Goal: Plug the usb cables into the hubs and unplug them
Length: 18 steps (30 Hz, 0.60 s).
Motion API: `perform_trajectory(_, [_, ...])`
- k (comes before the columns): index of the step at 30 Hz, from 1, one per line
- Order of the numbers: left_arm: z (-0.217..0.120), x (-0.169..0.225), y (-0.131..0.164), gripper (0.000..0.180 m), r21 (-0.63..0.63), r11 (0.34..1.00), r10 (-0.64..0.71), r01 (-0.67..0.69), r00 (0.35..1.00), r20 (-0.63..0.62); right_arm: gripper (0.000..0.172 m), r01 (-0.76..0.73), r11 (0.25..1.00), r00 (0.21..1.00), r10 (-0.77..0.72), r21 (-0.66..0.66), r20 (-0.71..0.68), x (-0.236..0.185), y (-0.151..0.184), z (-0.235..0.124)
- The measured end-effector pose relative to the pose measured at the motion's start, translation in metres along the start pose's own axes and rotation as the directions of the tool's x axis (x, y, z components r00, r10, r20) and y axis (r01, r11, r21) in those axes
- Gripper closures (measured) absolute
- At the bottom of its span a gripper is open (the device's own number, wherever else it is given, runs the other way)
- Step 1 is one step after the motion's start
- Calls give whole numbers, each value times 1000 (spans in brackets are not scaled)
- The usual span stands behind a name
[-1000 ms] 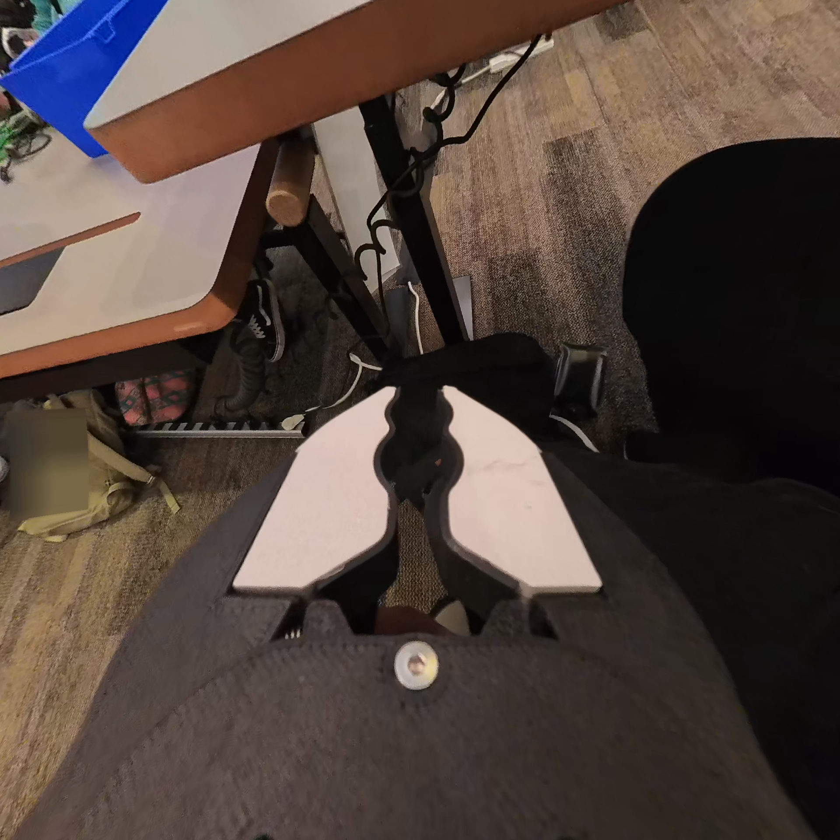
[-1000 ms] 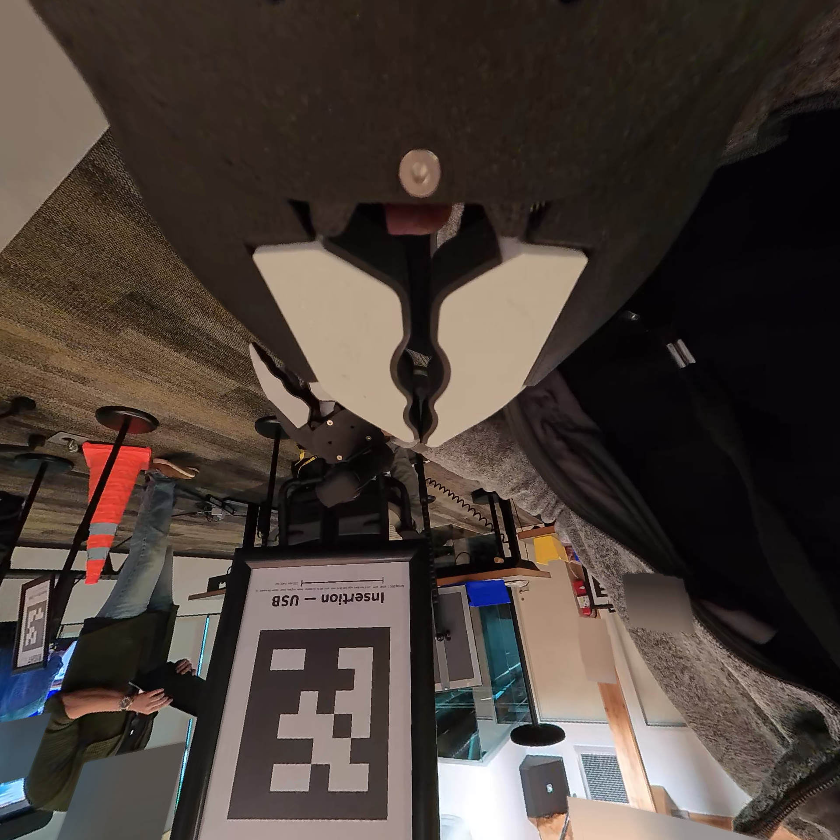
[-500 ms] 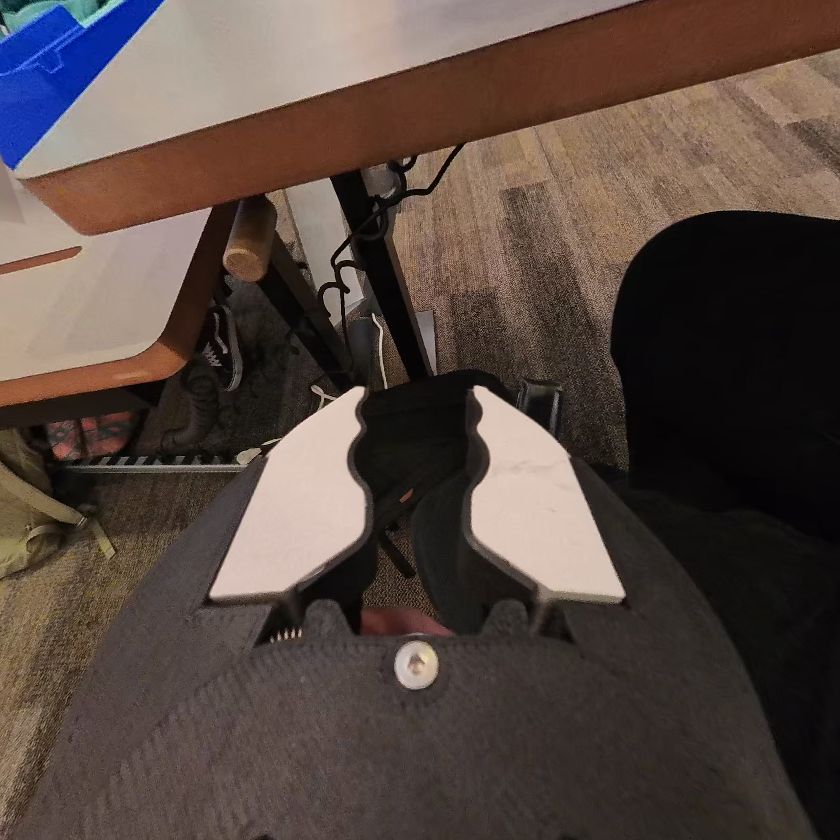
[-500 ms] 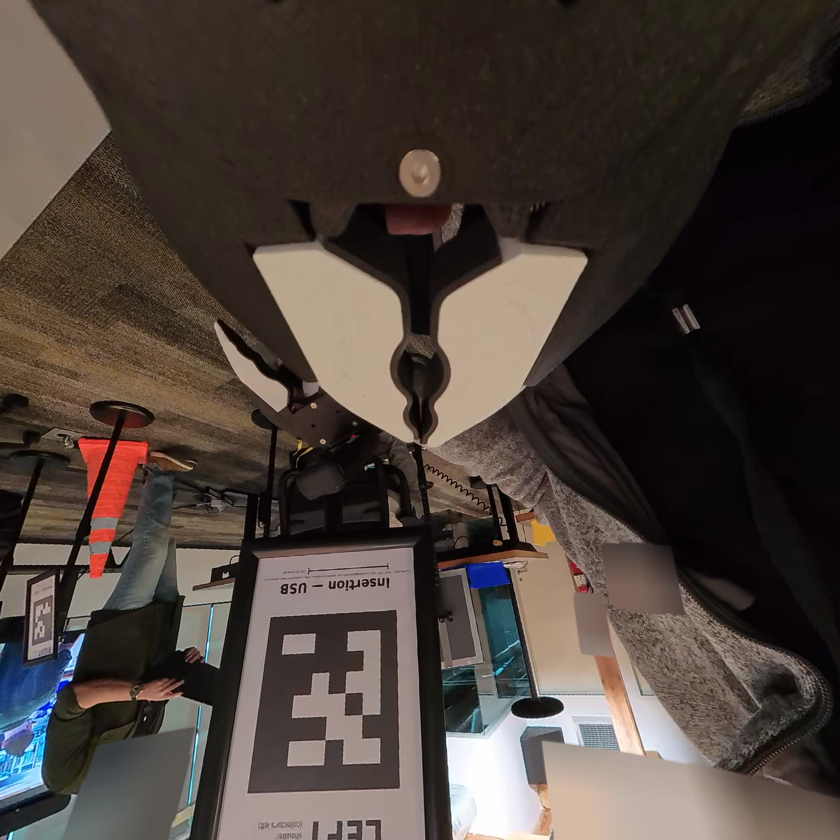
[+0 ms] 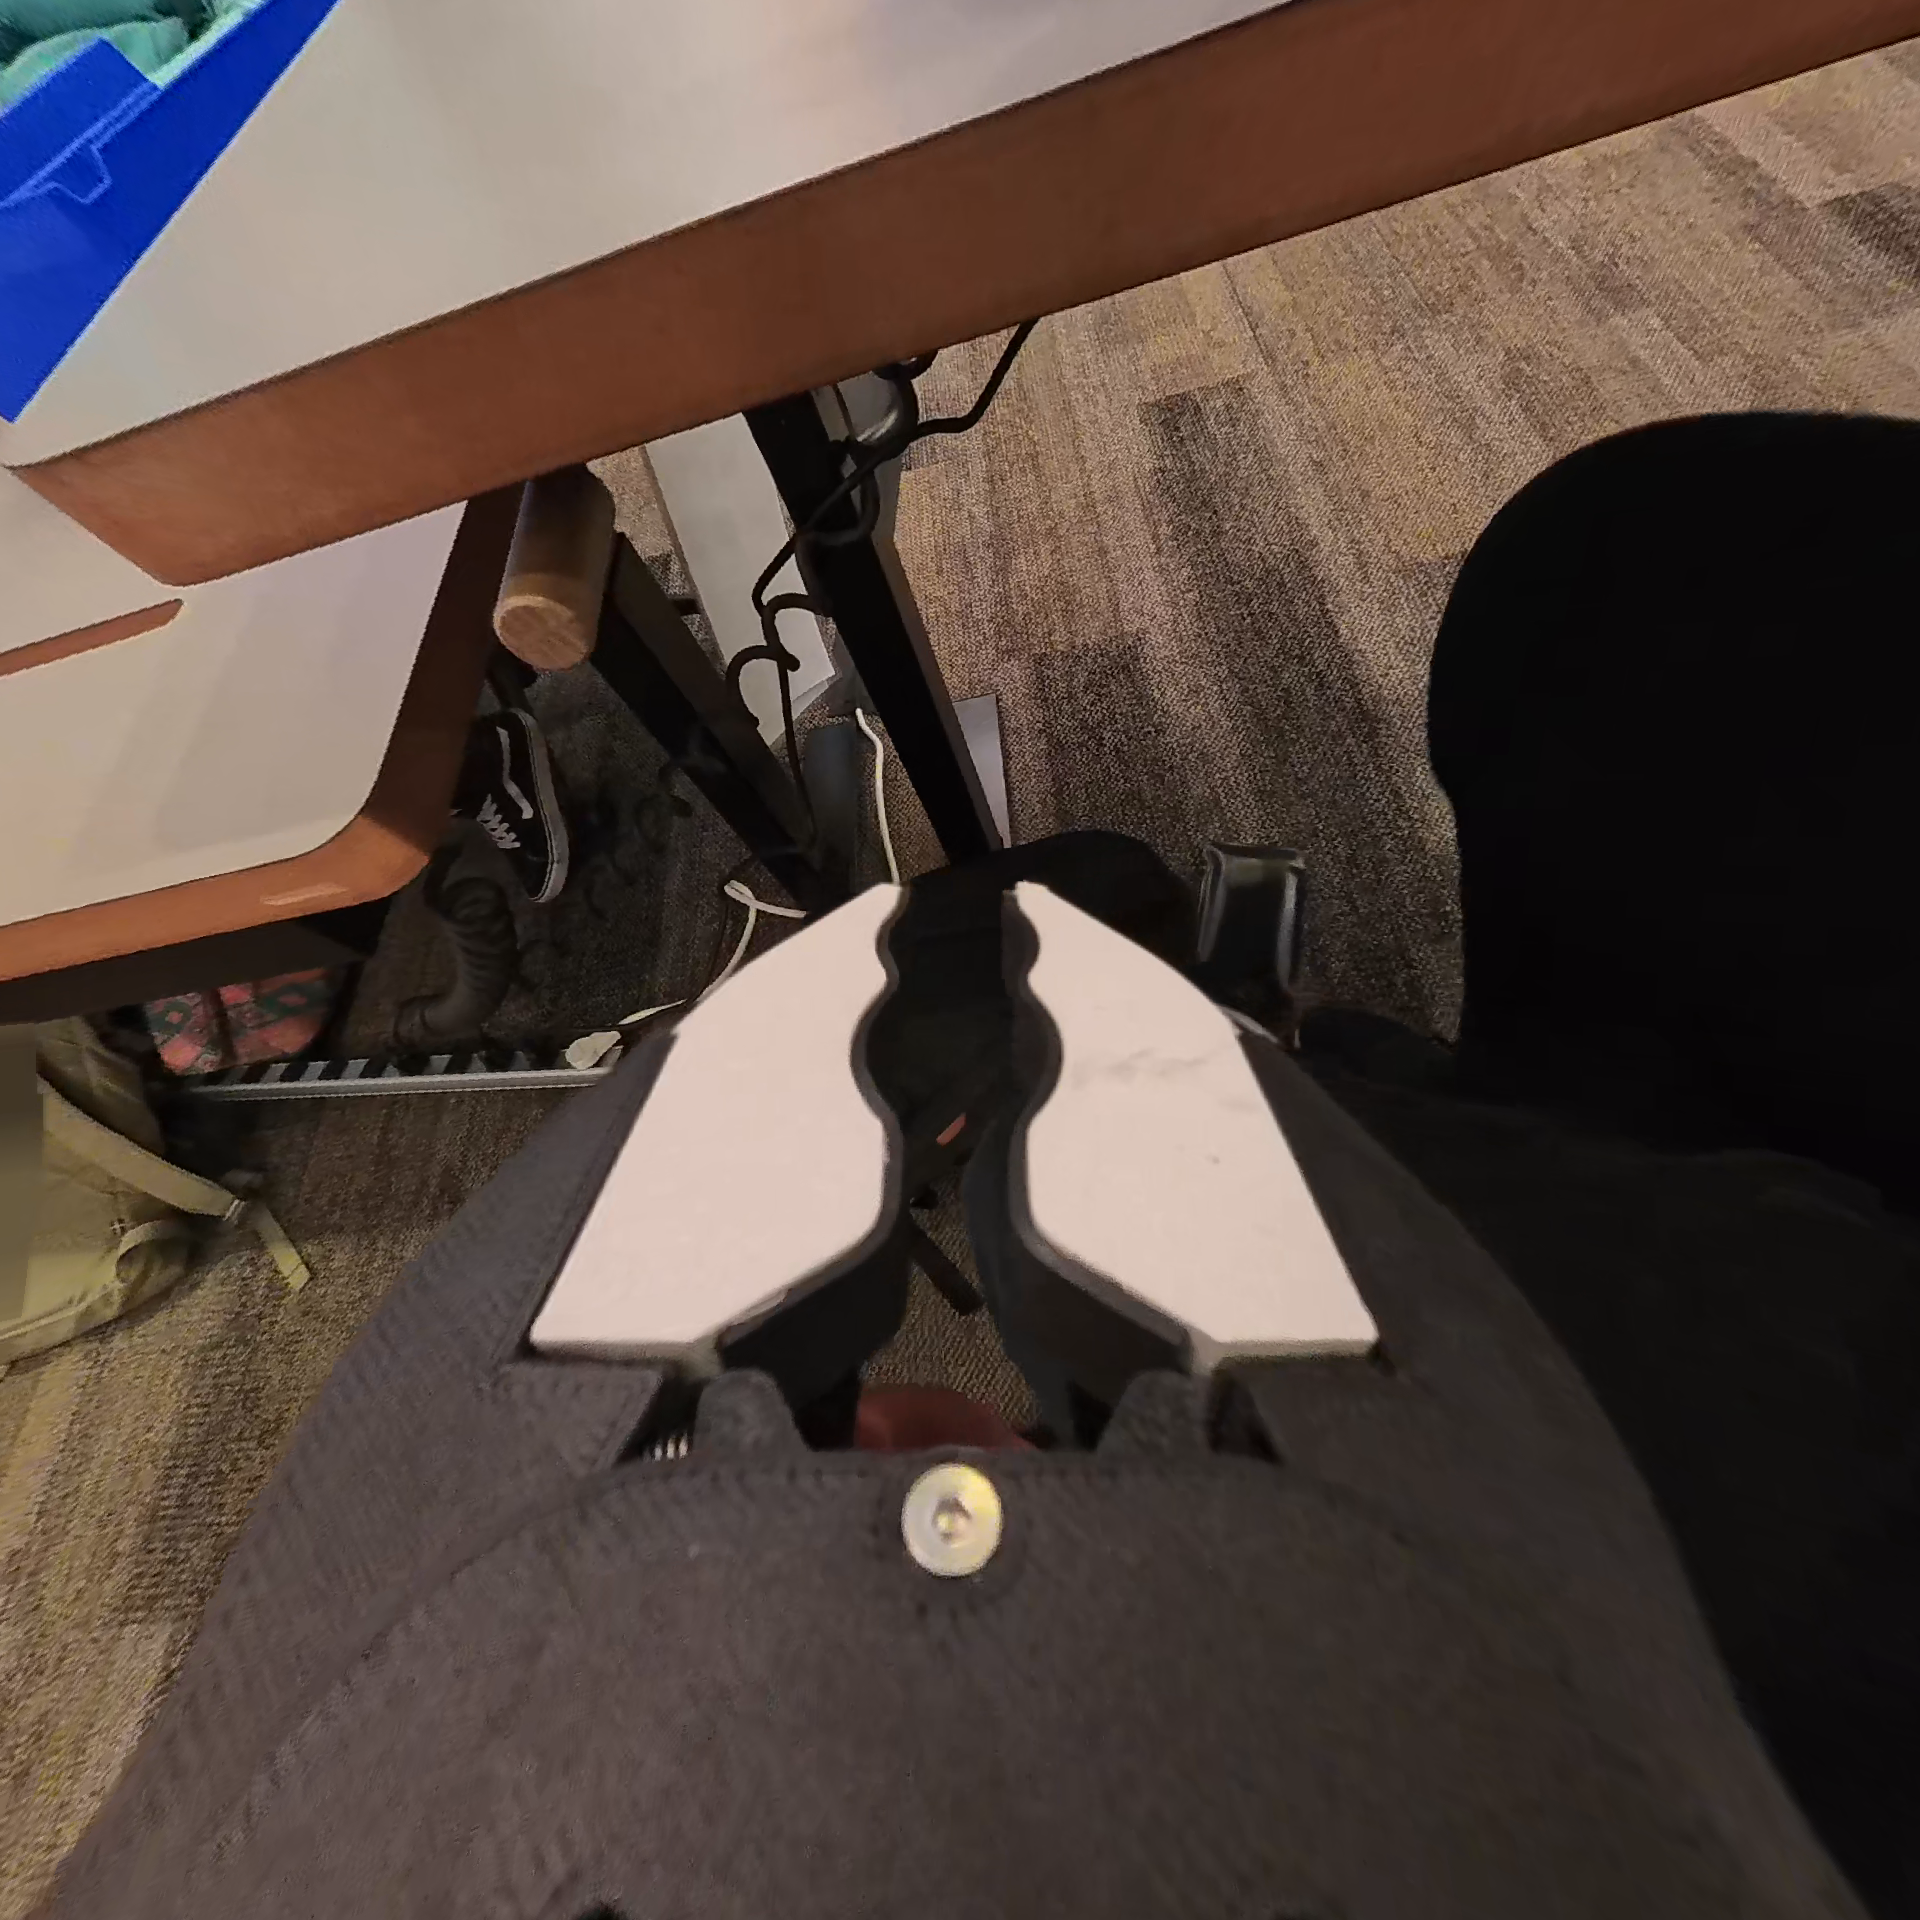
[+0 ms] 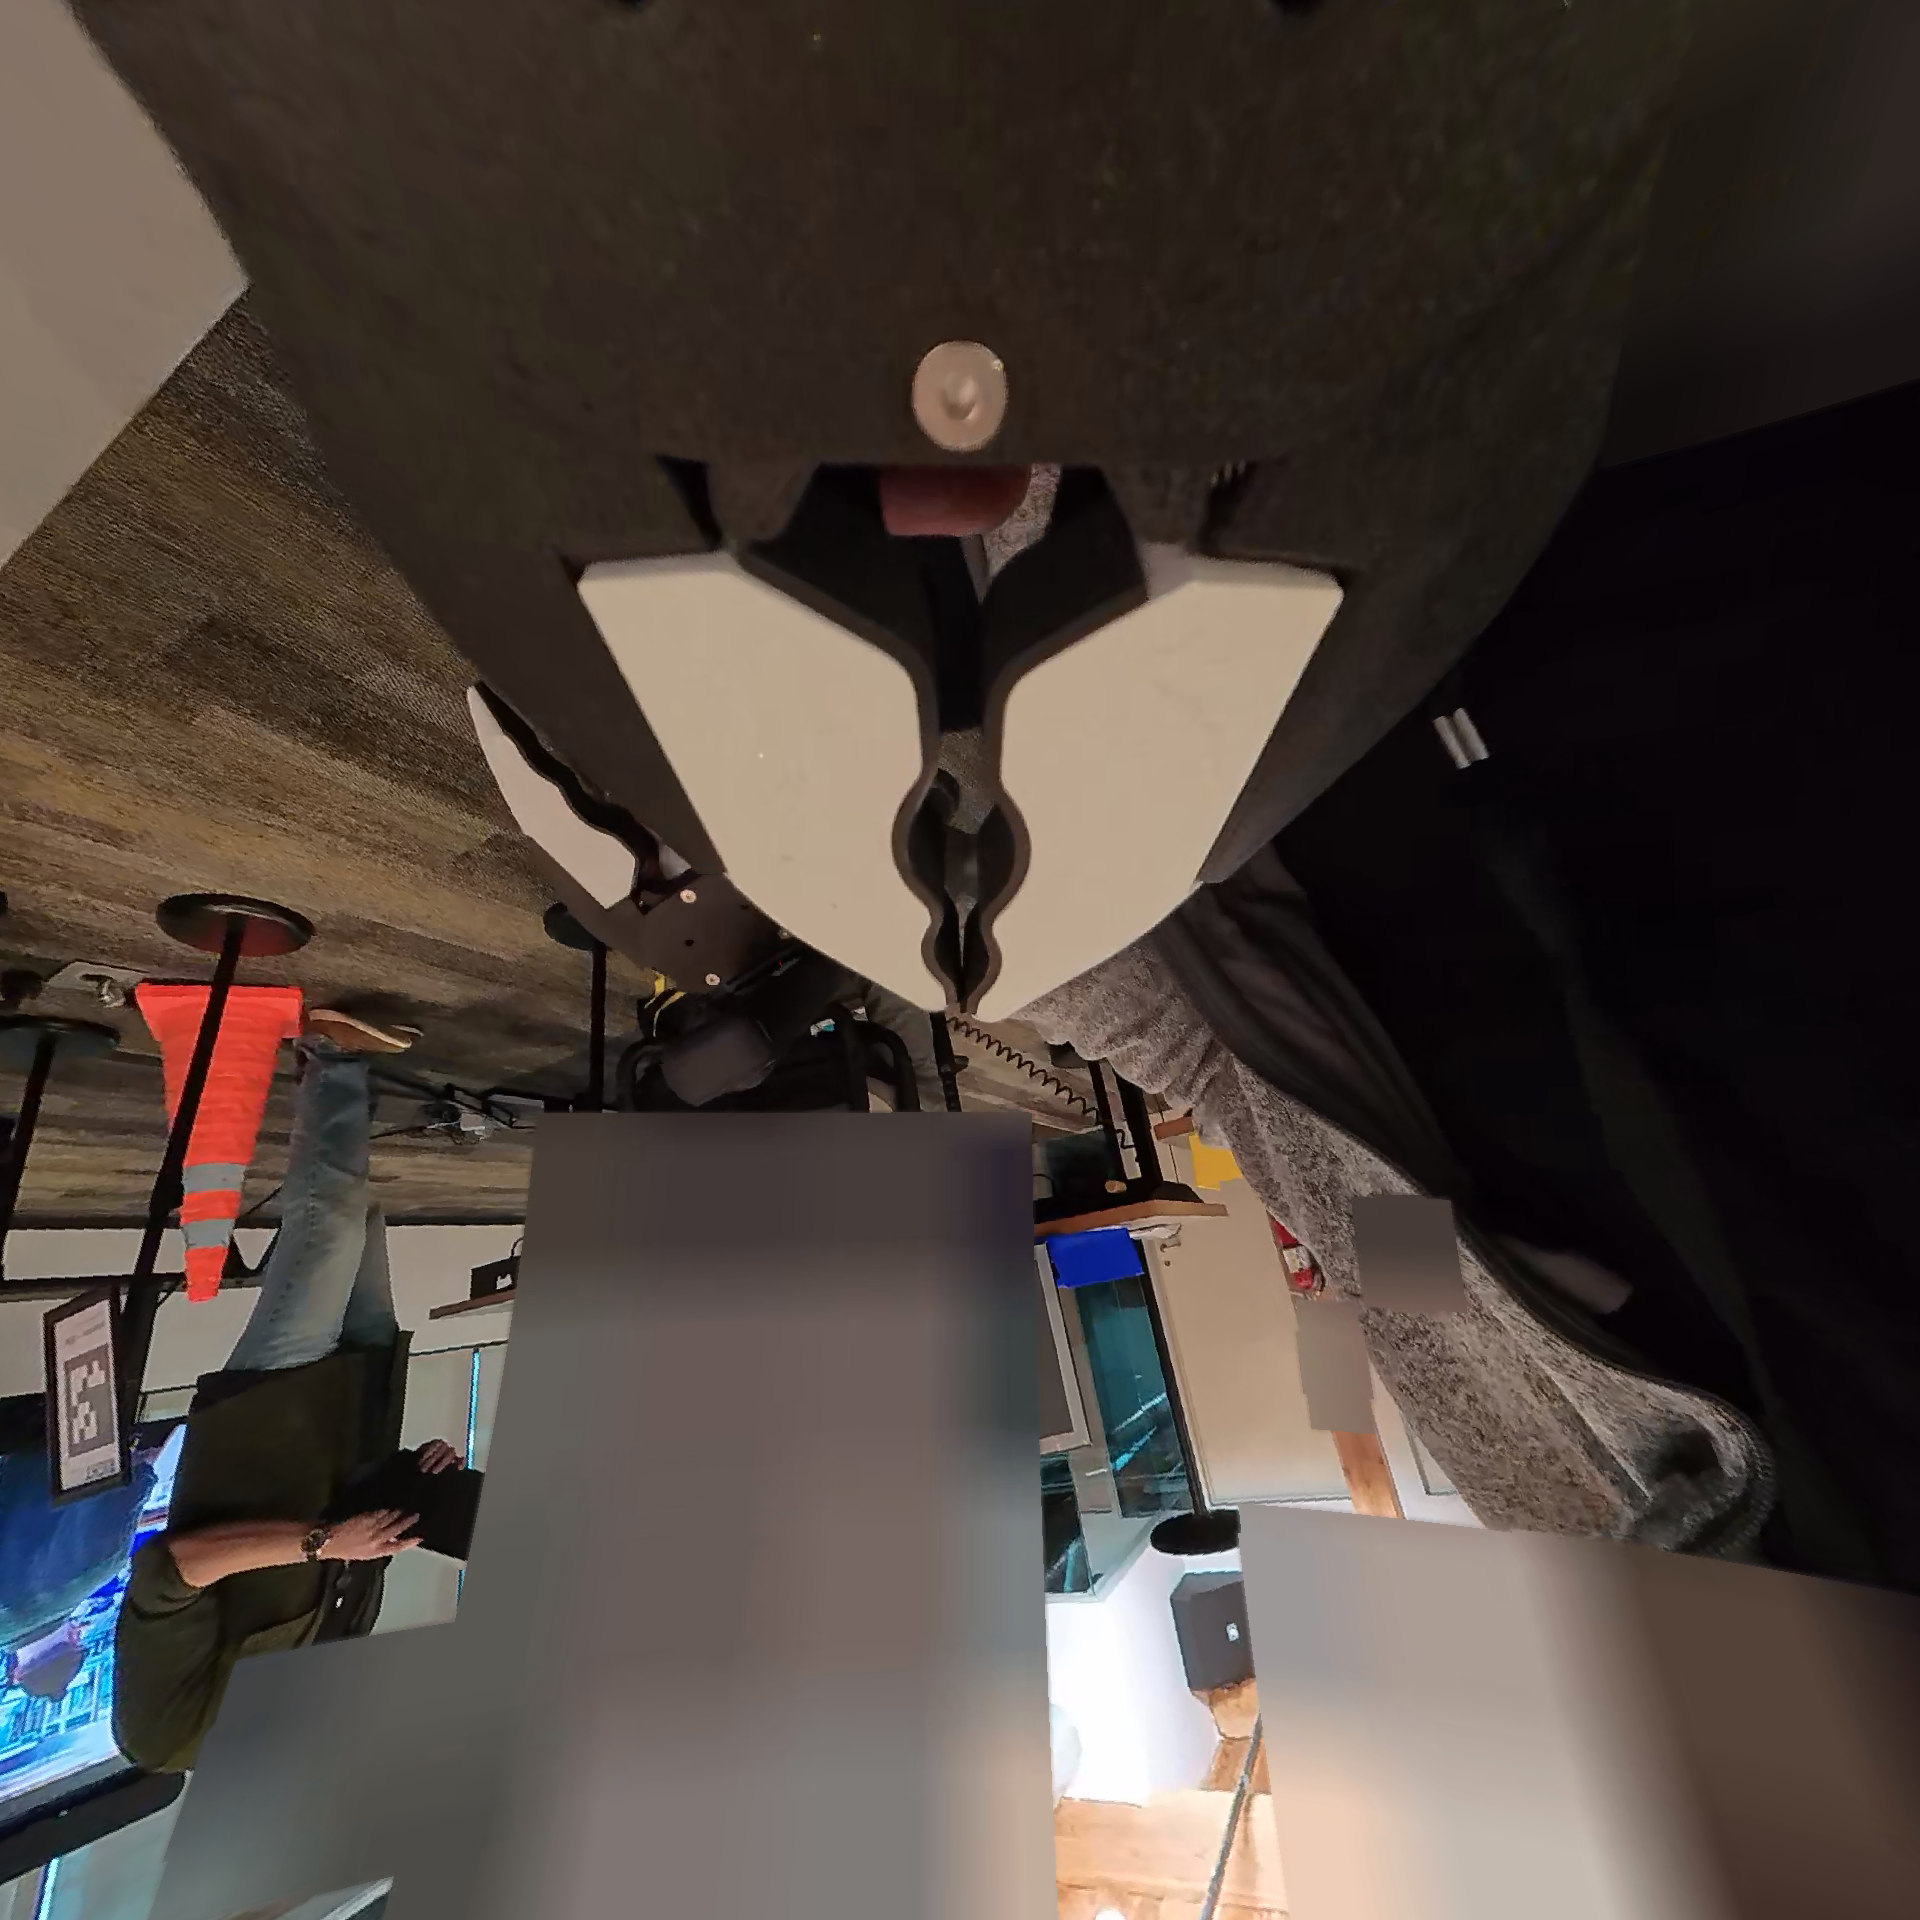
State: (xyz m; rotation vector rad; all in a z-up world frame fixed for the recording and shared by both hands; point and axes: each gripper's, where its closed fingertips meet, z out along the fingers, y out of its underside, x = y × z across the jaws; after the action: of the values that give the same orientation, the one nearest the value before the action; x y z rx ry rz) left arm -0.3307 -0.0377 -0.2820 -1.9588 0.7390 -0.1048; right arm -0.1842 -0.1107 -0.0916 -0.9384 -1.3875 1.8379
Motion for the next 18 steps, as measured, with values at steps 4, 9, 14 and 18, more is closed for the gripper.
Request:
perform_trajectory(4, [-7, -10, 1, 174, -10, 999, 34, -33, 998, 45, 172, -32, 999, 999, 32, 44, 12, -1, -6, -6])
perform_trajectory(9, [-27, -23, 13, 180, -17, 1000, 11, -9, 995, 98, 172, -58, 996, 998, 57, 73, 12, 2, -10, -9])
perform_trajectory(14, [-46, -31, 25, 180, -39, 999, 1, 5, 988, 153, 172, -74, 993, 997, 73, 94, 10, 5, -13, -11])
perform_trajectory(18, [-56, -40, 32, 180, -37, 999, -28, 36, 983, 183, 172, -74, 993, 997, 73, 94, 12, 4, -13, -11])
